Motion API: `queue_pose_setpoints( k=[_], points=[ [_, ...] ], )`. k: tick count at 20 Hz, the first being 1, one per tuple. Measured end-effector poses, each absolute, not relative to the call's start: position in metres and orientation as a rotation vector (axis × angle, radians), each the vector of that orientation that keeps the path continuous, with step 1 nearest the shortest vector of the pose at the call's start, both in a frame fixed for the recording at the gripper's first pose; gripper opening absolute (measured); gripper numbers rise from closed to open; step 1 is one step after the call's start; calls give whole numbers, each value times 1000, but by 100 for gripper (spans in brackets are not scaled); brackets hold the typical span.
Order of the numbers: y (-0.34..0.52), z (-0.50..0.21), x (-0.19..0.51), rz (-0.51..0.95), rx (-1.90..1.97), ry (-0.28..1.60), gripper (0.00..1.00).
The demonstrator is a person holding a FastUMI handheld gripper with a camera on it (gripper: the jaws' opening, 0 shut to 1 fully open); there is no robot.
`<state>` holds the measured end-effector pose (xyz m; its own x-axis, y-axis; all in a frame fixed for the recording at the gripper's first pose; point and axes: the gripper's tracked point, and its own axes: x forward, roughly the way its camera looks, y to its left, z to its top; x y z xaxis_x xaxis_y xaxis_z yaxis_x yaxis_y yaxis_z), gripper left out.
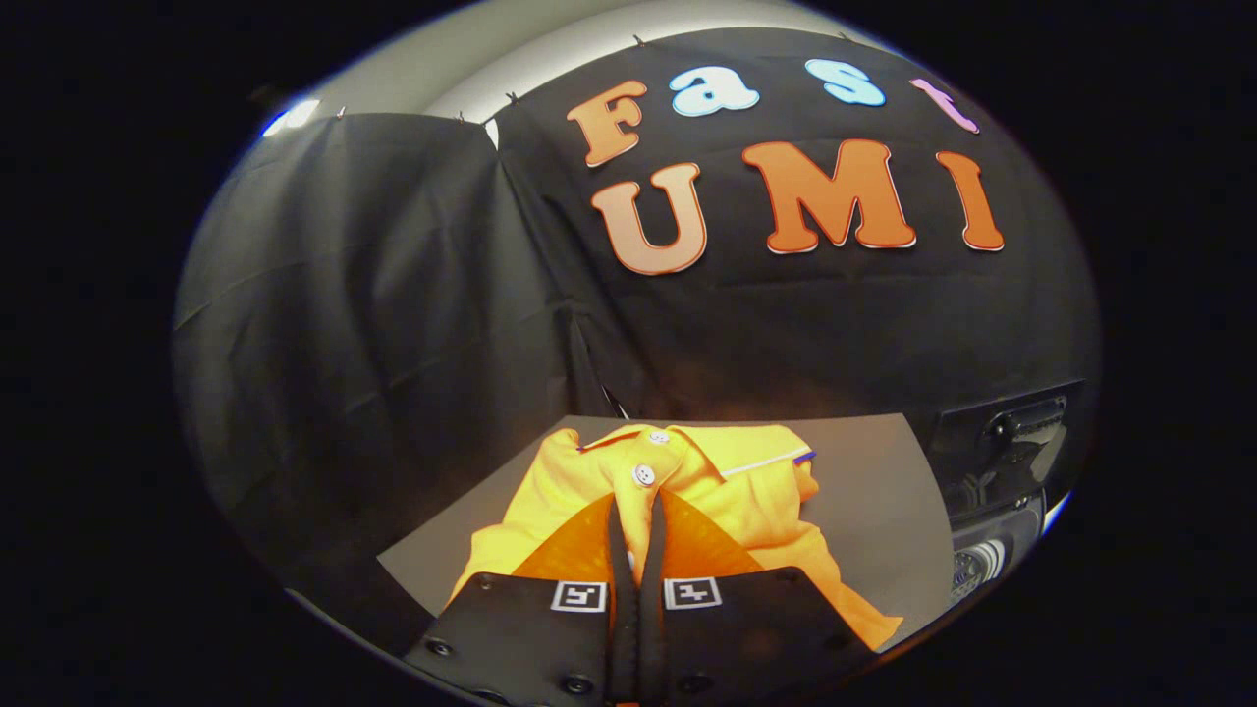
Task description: Put the clothes into the washing machine and then close the washing machine lid.
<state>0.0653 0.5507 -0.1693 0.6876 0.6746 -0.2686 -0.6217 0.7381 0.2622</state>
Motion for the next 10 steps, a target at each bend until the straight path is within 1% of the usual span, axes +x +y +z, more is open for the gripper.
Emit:
queue_pose_setpoints(
  k=[5, 10],
  points=[
    [546, -135, 55, 770, 227, 286, 8],
    [520, -94, 46, 792, 265, 202, 8]
  ],
)
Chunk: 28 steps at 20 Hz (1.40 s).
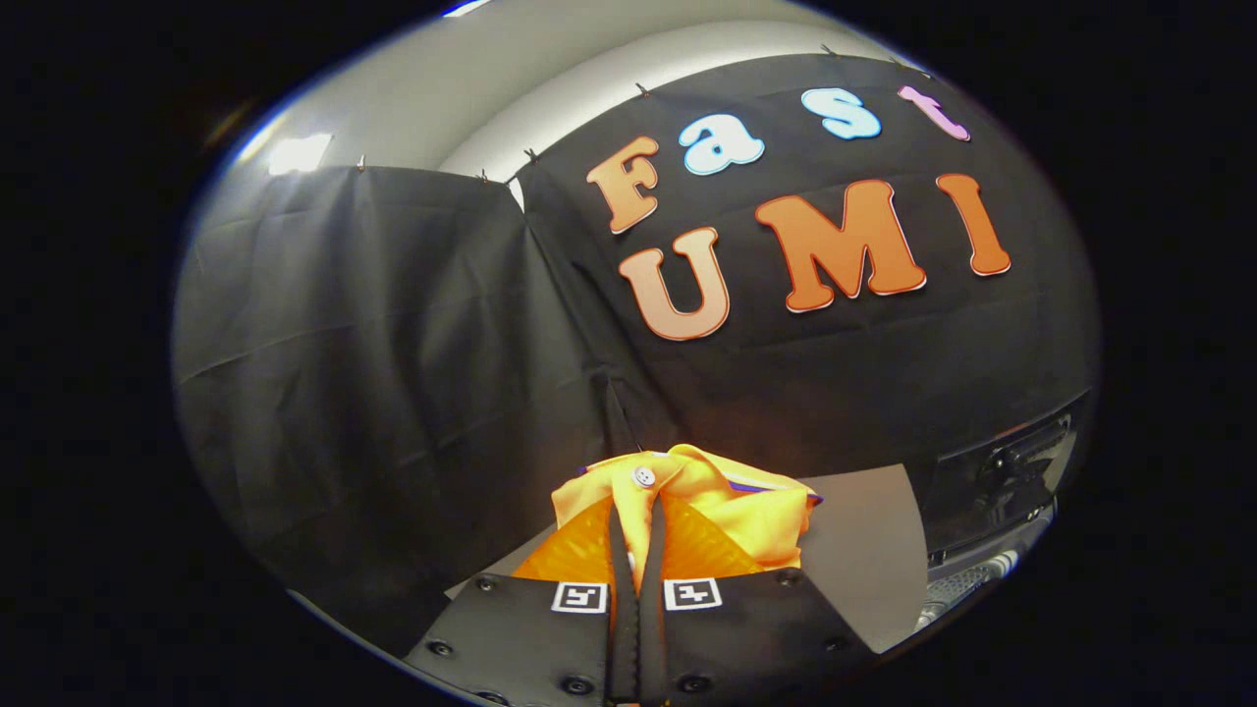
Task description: Put the clothes into the washing machine and then close the washing machine lid.
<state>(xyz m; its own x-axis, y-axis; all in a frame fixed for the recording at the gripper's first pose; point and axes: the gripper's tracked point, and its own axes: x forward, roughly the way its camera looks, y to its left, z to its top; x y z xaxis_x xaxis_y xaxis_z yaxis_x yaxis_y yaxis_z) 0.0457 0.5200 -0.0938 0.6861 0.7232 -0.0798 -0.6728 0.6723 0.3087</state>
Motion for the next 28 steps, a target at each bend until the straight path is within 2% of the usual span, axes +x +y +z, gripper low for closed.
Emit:
queue_pose_setpoints(
  k=[8, 15, 23, 28],
  points=[
    [422, -39, 63, 744, 301, 94, 8],
    [291, -40, 113, 618, 241, 58, 8],
    [164, -144, 185, 458, 158, 175, 8],
    [137, -215, 215, 458, 142, 272, 8]
  ],
)
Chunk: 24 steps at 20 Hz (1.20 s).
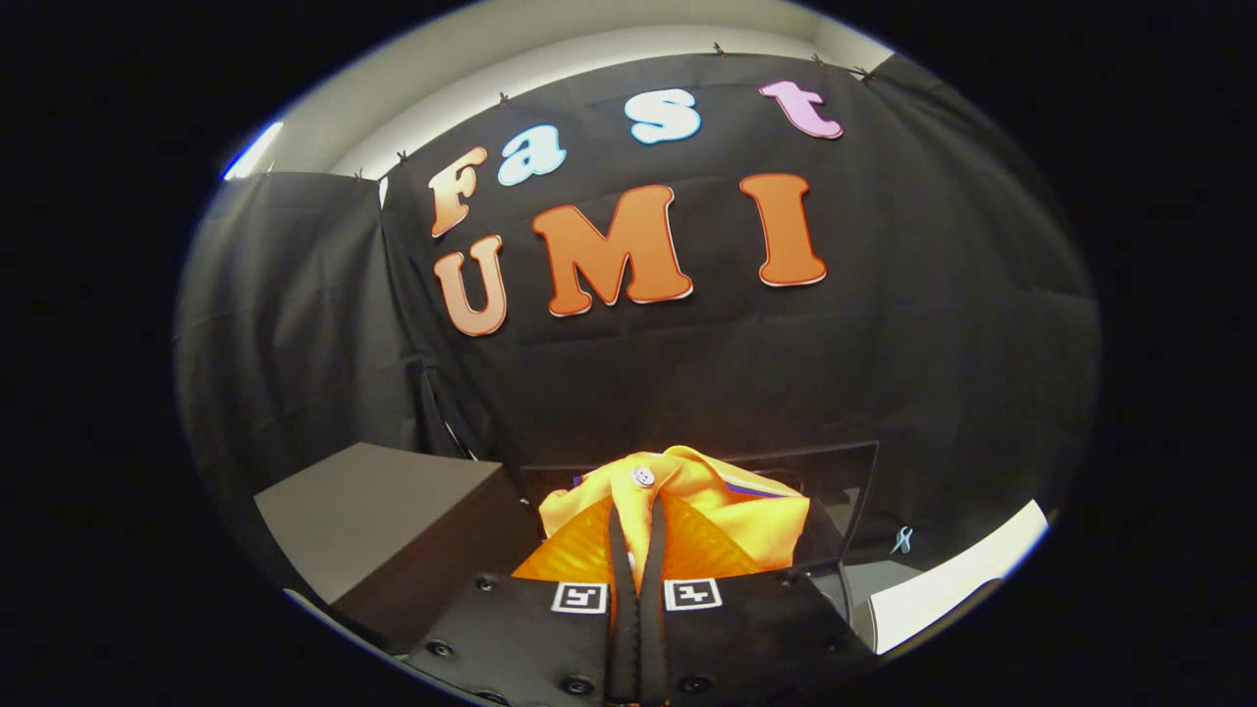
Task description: Put the clothes into the washing machine and then close the washing machine lid.
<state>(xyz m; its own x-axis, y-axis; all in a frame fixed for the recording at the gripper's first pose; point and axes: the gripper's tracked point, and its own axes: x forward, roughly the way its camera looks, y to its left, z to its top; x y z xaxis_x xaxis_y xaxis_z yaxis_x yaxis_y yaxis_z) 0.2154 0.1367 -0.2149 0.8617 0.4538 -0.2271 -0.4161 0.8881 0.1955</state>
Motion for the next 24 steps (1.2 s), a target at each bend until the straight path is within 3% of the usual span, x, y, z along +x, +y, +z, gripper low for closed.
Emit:
queue_pose_setpoints(
  k=[5, 16, 24],
  points=[
    [133, -277, 240, 500, 130, 361, 8],
    [147, -490, 236, 481, 73, 762, 8],
    [152, -559, 243, 450, 15, 980, 8]
  ],
)
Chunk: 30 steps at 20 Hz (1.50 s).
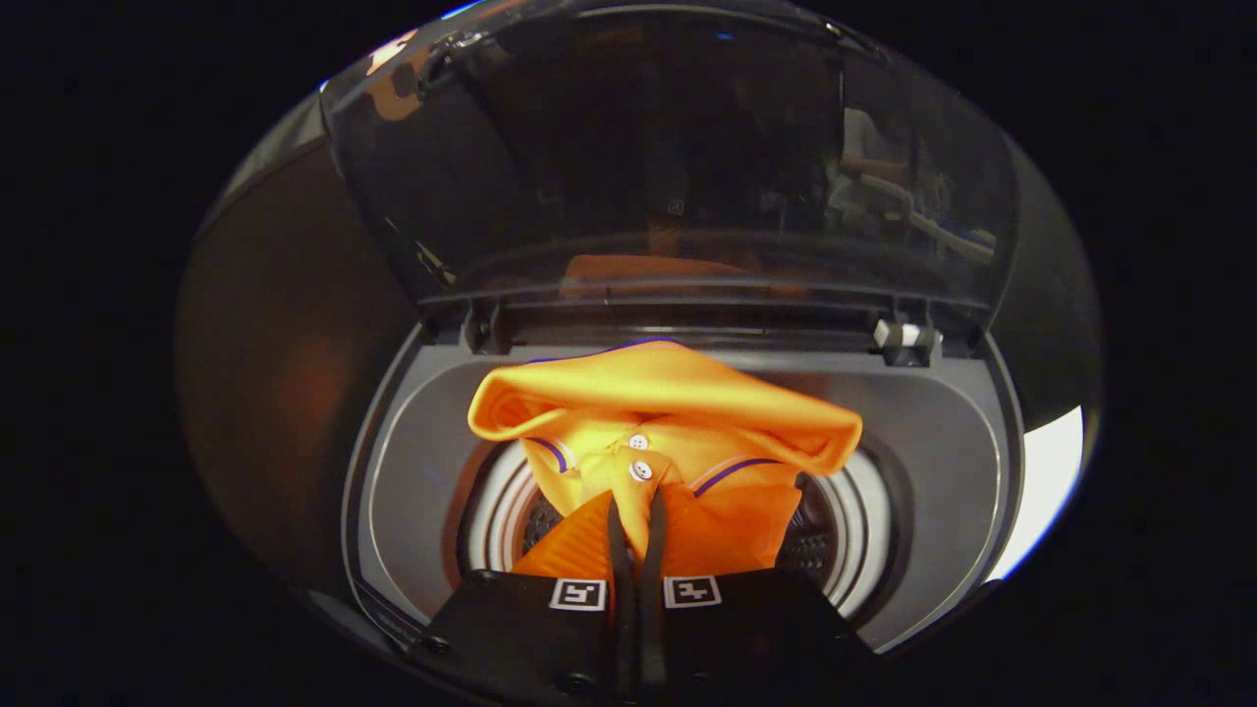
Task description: Put the clothes into the washing machine and then close the washing machine lid.
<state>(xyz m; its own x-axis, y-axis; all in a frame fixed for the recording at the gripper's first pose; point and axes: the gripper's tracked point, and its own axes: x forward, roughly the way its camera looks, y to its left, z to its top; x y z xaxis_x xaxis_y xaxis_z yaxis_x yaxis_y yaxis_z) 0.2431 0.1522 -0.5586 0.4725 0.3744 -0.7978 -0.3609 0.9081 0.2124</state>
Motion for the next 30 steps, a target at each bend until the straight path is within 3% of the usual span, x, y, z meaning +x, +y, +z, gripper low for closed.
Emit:
queue_pose_setpoints(
  k=[18, 20, 25, 30],
  points=[
    [148, -595, 248, 350, -46, 1162, 10],
    [147, -598, 248, 343, -46, 1168, 22],
    [143, -600, 243, 317, -41, 1178, 100],
    [142, -598, 238, 302, -16, 1166, 100]
  ],
)
